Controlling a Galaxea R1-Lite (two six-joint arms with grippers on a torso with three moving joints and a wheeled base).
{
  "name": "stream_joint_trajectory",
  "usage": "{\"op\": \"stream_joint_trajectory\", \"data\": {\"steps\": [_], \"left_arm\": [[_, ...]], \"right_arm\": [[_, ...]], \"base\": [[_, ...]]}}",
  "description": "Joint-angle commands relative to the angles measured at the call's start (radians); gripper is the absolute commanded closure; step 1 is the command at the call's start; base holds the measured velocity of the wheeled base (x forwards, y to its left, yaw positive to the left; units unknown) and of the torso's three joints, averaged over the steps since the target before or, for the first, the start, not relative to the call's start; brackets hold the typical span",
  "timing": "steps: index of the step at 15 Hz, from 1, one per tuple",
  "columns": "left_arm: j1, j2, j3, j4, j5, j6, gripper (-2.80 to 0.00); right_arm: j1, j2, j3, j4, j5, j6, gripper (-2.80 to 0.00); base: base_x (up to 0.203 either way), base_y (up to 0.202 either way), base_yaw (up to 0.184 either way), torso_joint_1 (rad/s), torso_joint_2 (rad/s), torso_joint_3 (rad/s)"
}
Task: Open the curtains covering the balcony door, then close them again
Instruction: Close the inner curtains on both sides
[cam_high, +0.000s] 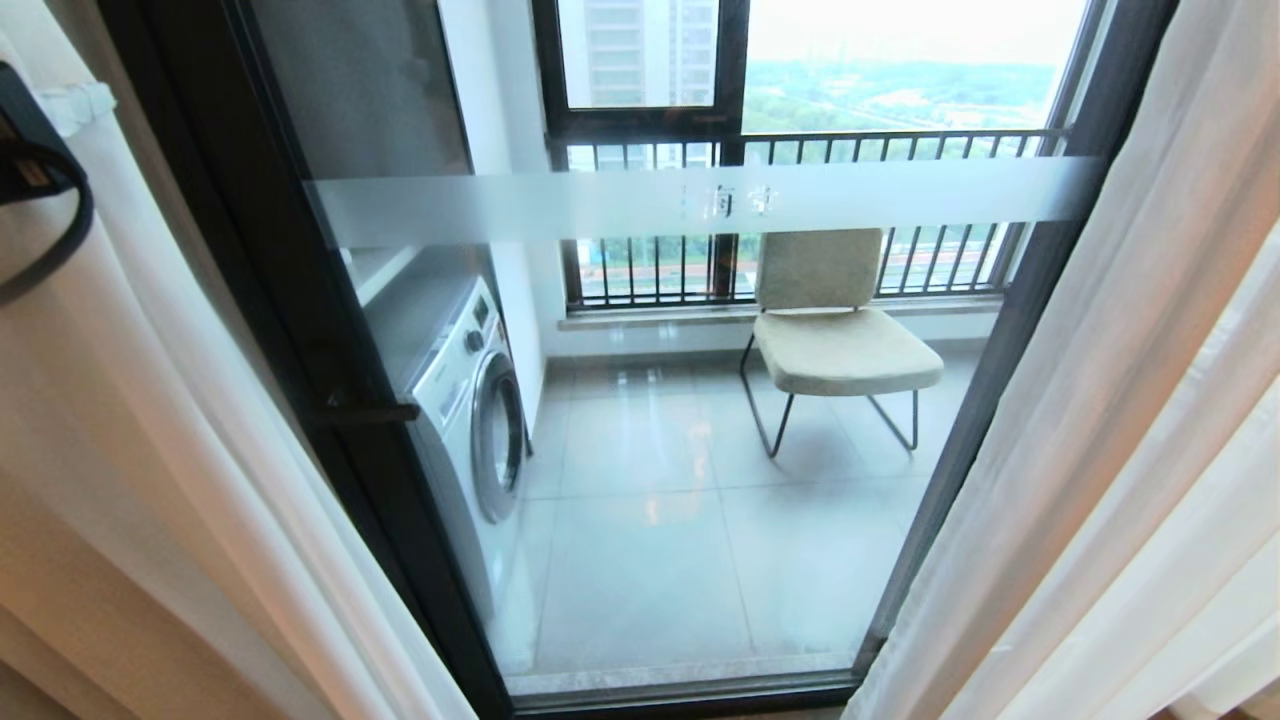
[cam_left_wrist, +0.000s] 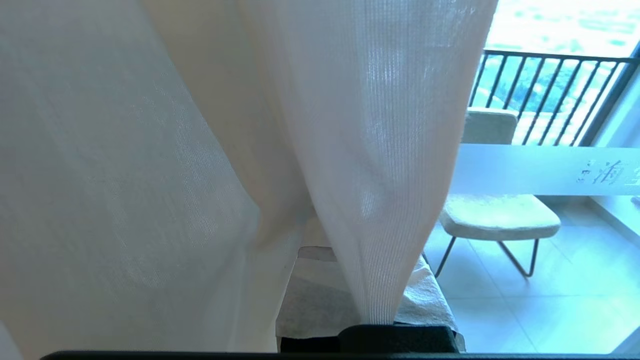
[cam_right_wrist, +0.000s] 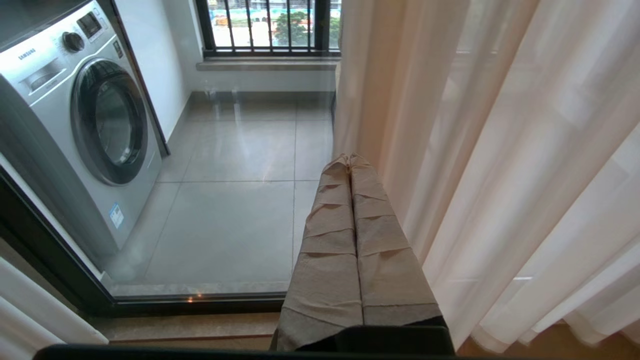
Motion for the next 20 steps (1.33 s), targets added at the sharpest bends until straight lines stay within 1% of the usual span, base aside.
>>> {"op": "stream_joint_trajectory", "data": {"steps": [1,11,15,20], "left_arm": [[-0.001,-0.001,0.004,-0.003,0.000,-0.001,0.00],[-0.031,0.011,0.002,-0.003,-0.001,-0.001,0.00],[-0.055,0.031,-0.005,-0.006,-0.001,-0.001,0.00],[-0.061,0.053,-0.011,-0.011,-0.002,-0.001,0.00]], "right_arm": [[0.000,0.000,0.000,0.000,0.001,0.000,0.00],[0.000,0.000,0.000,0.000,0.001,0.000,0.00],[0.000,0.000,0.000,0.000,0.001,0.000,0.00],[0.000,0.000,0.000,0.000,0.001,0.000,0.00]], "base": [[0.000,-0.187,0.000,0.012,0.00,-0.002],[0.000,-0.191,0.000,0.002,0.00,0.003],[0.000,-0.187,0.000,0.001,0.00,0.002],[0.000,-0.190,0.000,0.003,0.00,0.001]]}}
